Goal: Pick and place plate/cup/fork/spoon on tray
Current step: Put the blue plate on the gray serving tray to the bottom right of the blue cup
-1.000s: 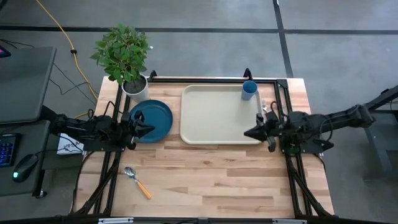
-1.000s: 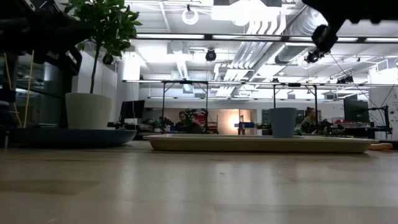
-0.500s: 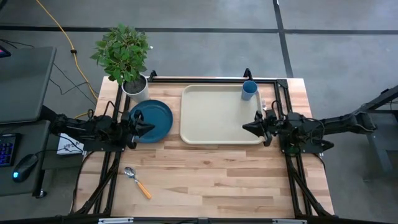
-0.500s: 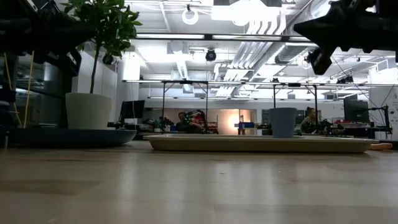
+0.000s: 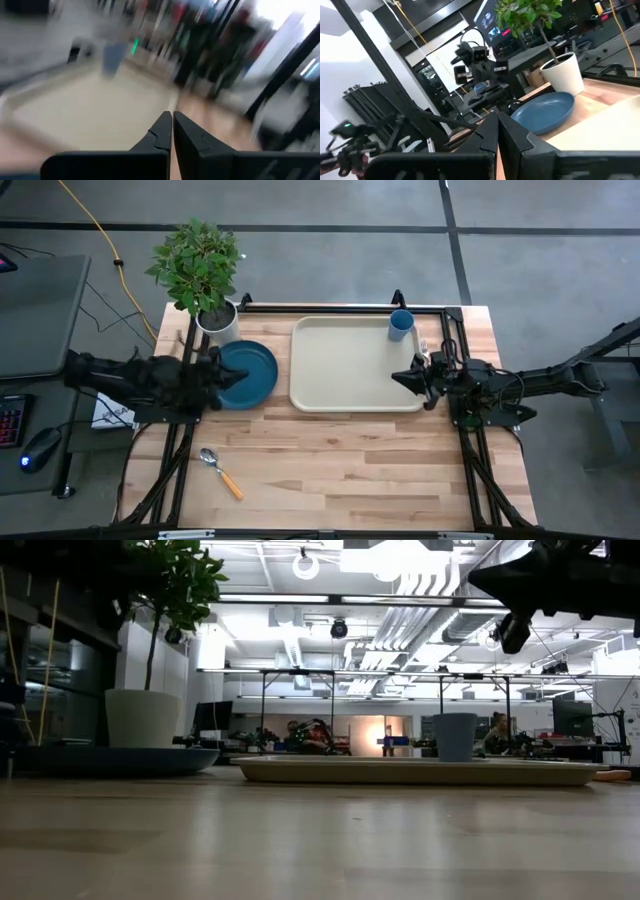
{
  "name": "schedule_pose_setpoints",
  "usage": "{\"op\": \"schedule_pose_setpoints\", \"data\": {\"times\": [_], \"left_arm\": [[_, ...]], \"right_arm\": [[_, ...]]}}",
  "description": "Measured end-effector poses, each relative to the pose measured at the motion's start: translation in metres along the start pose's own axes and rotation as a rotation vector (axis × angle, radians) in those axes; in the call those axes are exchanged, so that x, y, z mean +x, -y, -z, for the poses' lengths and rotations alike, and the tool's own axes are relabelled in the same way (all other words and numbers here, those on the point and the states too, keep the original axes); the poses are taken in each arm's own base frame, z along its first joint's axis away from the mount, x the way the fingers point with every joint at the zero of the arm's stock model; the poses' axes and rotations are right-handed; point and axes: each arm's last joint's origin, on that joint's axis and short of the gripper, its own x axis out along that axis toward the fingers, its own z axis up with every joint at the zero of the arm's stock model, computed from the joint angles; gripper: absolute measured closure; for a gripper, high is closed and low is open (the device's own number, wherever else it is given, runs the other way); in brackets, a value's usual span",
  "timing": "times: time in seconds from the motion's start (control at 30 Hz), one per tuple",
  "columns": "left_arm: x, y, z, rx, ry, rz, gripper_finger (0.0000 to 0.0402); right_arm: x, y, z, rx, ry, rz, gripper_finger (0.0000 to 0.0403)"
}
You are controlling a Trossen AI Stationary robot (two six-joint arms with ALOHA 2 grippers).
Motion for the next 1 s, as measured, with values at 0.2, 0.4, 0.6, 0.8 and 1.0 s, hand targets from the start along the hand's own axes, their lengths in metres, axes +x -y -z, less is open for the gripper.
{"op": "schedule_pose_setpoints", "data": {"times": [0.2, 0.4, 0.6, 0.8, 1.0], "left_arm": [[0.021, 0.013, -0.001, 0.044, -0.532, -0.184, 0.0362], [0.051, 0.016, 0.023, 0.089, -0.828, -0.245, 0.0261], [0.069, 0.016, 0.044, 0.147, -1.012, -0.237, 0.0168], [0.073, 0.006, 0.065, 0.238, -1.109, -0.265, 0.0145], [0.079, -0.001, 0.080, 0.238, -1.101, -0.346, 0.0148]], "right_arm": [[0.000, 0.000, 0.000, -0.001, 0.001, 0.004, 0.0403], [0.000, 0.001, 0.001, -0.001, -0.013, 0.012, 0.0403], [0.000, 0.003, 0.004, 0.004, -0.042, 0.029, 0.0403], [0.000, 0.003, 0.005, 0.003, -0.053, 0.035, 0.0403], [0.000, 0.003, 0.005, -0.002, -0.053, 0.033, 0.0403]]}}
